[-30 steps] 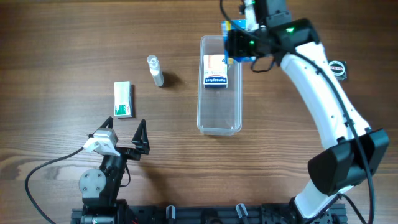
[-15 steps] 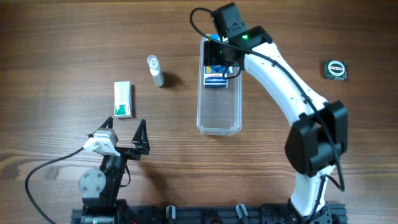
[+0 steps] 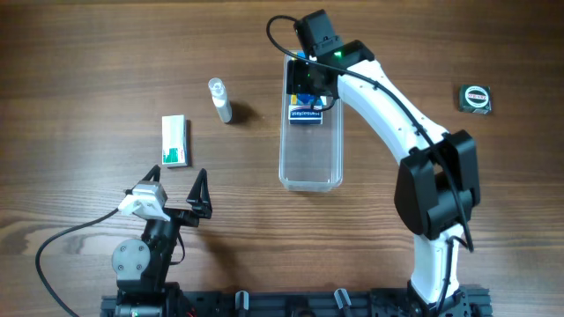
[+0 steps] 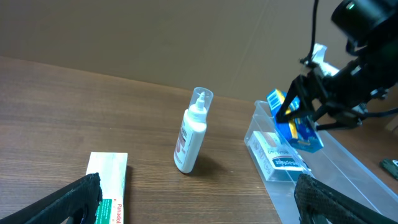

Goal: Pack container
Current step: 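Lower the VapoDrops box into the container and release it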

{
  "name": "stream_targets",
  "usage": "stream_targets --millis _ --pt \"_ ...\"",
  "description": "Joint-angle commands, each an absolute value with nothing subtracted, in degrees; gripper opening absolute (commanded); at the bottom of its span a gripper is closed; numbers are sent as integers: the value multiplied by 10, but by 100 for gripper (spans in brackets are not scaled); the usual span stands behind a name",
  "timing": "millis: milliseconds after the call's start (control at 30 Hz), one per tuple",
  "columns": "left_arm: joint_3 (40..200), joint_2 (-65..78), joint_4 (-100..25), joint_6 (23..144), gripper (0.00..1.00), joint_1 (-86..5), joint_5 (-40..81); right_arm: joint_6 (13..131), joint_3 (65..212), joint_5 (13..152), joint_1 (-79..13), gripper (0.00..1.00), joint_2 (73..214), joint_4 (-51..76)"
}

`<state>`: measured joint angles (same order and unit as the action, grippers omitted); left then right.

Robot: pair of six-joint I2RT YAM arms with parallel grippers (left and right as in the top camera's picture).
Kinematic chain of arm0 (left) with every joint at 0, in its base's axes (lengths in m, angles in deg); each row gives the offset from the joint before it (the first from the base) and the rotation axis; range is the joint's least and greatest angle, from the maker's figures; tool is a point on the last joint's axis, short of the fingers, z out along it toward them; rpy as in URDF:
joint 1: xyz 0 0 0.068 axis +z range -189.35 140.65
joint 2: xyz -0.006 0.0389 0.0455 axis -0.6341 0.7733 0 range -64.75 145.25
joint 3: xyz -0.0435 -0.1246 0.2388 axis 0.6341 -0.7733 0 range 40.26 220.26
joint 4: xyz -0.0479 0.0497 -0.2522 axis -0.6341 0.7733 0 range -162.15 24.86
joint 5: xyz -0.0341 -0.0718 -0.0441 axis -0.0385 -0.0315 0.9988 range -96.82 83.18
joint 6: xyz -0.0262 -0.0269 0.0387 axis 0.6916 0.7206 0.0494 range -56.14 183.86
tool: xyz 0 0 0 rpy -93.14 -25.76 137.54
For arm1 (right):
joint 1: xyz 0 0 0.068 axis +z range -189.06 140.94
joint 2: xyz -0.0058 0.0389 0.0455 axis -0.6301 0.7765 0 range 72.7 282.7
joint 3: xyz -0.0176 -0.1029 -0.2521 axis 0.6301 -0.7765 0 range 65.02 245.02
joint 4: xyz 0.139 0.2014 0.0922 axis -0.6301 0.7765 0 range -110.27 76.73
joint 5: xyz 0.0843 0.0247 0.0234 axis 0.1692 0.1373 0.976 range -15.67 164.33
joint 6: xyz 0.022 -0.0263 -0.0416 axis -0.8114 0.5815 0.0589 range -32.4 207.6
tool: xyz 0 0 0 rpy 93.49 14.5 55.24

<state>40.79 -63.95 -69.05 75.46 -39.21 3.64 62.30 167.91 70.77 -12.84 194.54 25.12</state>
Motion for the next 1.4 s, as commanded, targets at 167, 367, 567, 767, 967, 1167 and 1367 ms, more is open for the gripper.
stream_targets --millis 167,367,567,767,967,1167,1367 --pt "406 -644 -687 746 100 -388 31 617 1685 677 -126 73 1961 259" --pt "406 -644 -687 746 100 -388 31 617 1684 677 -126 74 1961 266" --pt "406 -644 -687 746 100 -388 31 617 1684 682 -126 81 1961 269" --pt "406 -644 -687 746 100 -388 31 617 1684 684 -126 84 1961 268" --pt "406 -644 -687 746 100 -388 31 617 1684 708 -125 84 1961 258" --pt "406 -644 -687 746 100 -388 31 622 1684 709 -125 72 1961 255" --pt "406 -644 -687 746 100 -388 31 621 1684 714 -125 61 1961 262"
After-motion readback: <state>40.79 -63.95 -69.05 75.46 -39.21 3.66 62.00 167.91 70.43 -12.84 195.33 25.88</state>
